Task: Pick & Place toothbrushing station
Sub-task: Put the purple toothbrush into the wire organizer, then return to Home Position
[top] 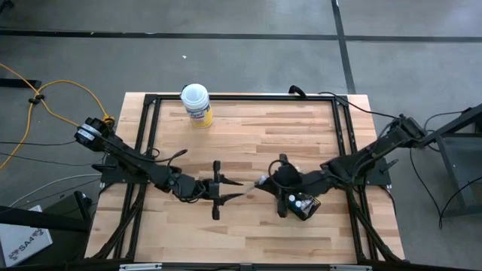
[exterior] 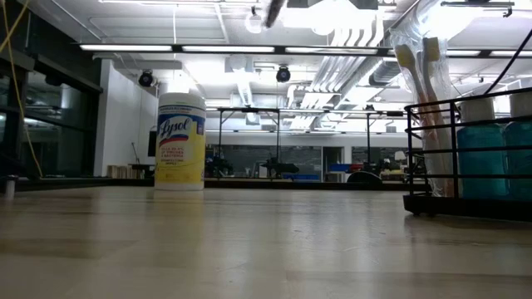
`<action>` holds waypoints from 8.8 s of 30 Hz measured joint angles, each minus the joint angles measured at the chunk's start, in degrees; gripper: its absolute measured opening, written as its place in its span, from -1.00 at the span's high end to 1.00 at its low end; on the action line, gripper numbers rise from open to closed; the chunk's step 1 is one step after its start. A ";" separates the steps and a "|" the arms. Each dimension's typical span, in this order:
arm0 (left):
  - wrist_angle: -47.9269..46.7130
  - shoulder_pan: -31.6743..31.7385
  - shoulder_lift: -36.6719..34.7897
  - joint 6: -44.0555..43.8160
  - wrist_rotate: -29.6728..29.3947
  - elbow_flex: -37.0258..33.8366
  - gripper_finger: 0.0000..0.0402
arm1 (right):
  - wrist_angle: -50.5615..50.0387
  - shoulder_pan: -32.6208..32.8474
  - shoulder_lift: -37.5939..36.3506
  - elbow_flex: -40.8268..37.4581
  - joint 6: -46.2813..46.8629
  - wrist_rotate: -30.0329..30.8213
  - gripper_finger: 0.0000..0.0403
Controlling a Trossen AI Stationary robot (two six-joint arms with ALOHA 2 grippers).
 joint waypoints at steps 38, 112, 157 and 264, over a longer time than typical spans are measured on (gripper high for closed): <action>0.00 -2.67 0.00 -3.09 -0.01 0.00 0.36 | -35.61 34.96 -5.38 0.00 39.10 26.29 0.96; 0.00 -2.60 0.00 -4.32 -0.03 0.00 0.36 | -71.25 34.55 13.80 7.20 90.73 17.52 0.96; -0.02 -2.63 -0.02 -4.56 0.01 0.00 0.36 | -68.15 34.57 14.20 7.19 95.08 12.35 0.48; -29.79 24.98 -17.22 -15.98 26.05 -0.87 0.36 | -44.13 -17.89 -22.62 7.16 14.18 7.25 0.41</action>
